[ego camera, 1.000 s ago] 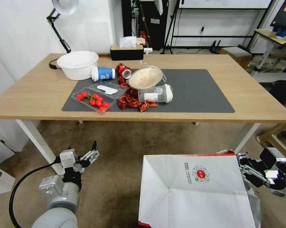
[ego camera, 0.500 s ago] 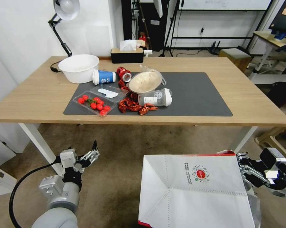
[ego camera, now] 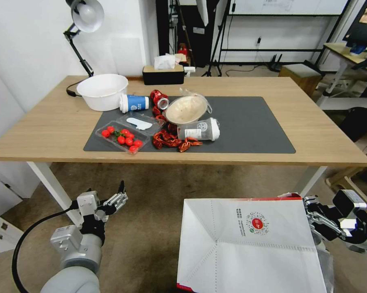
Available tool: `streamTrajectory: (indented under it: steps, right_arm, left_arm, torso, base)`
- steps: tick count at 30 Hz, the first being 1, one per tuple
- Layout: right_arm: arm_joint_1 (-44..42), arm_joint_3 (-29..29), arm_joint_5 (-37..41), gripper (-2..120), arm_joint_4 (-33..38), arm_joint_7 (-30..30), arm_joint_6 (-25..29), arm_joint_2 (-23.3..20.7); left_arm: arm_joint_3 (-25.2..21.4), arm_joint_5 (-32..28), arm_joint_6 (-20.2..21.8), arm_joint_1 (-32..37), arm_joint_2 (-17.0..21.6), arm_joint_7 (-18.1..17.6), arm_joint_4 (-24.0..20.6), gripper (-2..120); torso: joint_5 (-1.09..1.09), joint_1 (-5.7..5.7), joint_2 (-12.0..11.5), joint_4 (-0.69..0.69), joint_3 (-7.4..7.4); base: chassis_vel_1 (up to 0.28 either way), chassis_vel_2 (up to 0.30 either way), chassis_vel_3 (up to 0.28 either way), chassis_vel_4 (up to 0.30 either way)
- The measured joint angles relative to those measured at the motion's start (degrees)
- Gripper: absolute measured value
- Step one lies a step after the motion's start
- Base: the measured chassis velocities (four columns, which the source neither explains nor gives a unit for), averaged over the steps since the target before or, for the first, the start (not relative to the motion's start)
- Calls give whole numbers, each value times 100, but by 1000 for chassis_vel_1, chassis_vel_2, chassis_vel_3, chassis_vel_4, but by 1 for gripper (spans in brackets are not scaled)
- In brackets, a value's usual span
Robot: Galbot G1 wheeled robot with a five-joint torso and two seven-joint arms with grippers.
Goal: Pick up the food delivery bag from the floor and place it on the table.
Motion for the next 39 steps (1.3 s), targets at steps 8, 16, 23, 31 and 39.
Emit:
streamTrajectory:
  steps: [8,16,23,31,39]
  right_arm:
    - [-8,-13,4,0,2,0,0,10]
    - [-17,-31,1,0,32,0,-2,43]
    - [-50,-34,-6,0,67,0,-2,58]
    - [-45,-44,-8,0,74,0,-3,72]
    - [-41,-45,-11,0,71,0,-3,80]
  left_arm:
    - [6,2,-4,-1,3,5,2,100]
    - [8,3,-6,15,5,15,-1,100]
    - [17,13,-9,21,-1,19,-10,100]
    - [16,17,-15,29,2,22,-24,100]
    - [16,23,-16,23,2,23,-25,100]
  torso:
    - [0,111,258,0,145]
    - [0,200,466,0,265]
    - [0,289,666,0,377]
    - [0,385,892,0,506]
    - [0,487,1118,0,629]
  base:
    - [0,0,0,0]
    - [0,0,0,0]
    - [0,0,0,0]
    - [0,0,0,0]
    - [0,0,0,0]
